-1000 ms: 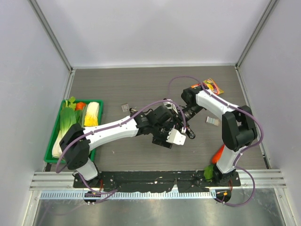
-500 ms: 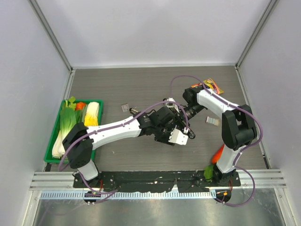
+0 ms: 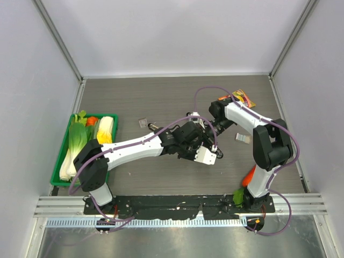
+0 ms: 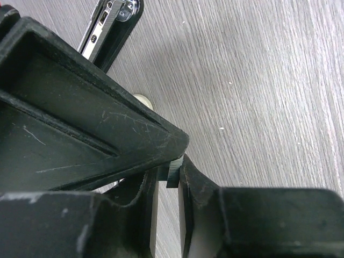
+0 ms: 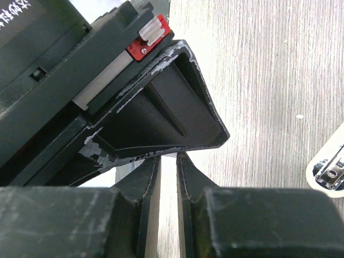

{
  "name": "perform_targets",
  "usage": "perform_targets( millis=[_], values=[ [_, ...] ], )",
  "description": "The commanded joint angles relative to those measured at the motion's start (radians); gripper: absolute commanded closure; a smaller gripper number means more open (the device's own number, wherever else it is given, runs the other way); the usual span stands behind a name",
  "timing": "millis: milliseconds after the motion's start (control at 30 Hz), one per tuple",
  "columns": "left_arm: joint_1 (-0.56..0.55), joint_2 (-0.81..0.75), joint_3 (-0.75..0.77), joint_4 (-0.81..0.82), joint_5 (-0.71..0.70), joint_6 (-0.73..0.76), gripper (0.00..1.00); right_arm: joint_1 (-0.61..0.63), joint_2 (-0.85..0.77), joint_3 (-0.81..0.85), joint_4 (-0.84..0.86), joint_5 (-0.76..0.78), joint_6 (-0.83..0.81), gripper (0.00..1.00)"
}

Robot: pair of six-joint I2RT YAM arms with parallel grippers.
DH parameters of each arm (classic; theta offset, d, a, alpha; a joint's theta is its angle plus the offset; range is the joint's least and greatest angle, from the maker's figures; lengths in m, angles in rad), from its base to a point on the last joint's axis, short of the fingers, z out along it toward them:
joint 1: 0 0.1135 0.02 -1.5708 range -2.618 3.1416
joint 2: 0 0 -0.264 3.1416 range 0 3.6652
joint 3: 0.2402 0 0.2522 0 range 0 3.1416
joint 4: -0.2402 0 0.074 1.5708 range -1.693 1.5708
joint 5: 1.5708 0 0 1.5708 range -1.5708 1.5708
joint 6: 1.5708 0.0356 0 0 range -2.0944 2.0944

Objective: Load the staples into the stapler
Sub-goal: Pick up the staple from the center of the board.

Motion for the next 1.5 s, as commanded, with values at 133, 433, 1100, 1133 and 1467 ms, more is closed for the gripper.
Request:
perform_targets(
  millis=[133, 433, 1100, 1133, 1467],
  values=[
    [-0.016, 0.003, 0.031, 0.021, -0.002, -0.006, 0.86, -0.006, -0.008, 0.043, -0.162, -0.041, -0.018, 0.76],
    [-0.014, -0.032, -0.010, 0.029, -0.008, -0.005, 0.87, -0.109, -0.075, 0.058, -0.157, 0.002, -0.026, 0.49],
    [0.334, 0.139, 0.123, -0.117, 0.766, -0.403, 0.86, -0.108, -0.898, -0.420, 0.676, 0.539, 0.103, 0.42],
    [0.341, 0.155, 0.129, -0.119, 0.800, -0.416, 0.86, -0.045, -0.901, -0.420, 0.686, 0.560, 0.098, 0.42],
    [0.388, 0.247, 0.123, 0.010, 1.093, -0.632, 0.85, 0.193, -0.916, -0.580, 0.893, 0.683, -0.014, 0.35]
  ],
)
